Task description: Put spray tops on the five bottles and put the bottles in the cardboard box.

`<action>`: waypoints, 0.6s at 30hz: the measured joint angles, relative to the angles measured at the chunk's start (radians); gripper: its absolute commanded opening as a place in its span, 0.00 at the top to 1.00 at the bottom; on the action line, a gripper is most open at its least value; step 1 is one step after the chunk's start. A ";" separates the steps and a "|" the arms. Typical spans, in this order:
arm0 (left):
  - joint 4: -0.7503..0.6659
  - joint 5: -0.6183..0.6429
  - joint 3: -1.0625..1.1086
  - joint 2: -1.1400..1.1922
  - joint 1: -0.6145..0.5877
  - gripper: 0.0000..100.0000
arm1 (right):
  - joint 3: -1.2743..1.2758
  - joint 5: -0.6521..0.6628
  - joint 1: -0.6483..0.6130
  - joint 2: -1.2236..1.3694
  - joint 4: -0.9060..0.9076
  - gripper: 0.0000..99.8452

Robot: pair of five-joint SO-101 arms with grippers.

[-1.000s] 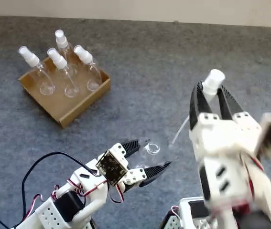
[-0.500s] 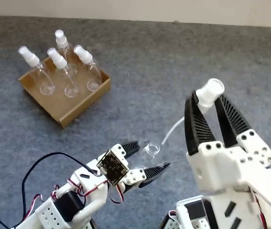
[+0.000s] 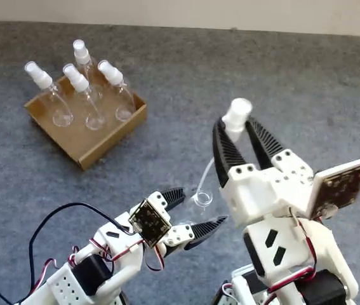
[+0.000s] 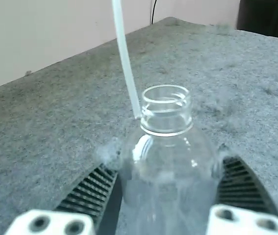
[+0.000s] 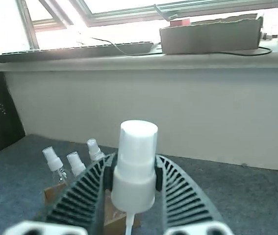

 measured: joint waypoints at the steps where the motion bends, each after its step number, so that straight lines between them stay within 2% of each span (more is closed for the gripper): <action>1: -0.005 0.000 0.000 0.000 0.000 0.82 | 0.000 0.000 -0.005 0.000 -0.002 0.98; 18: -0.015 0.000 0.000 0.000 0.000 0.82 | -0.071 0.046 0.060 -0.002 0.034 0.98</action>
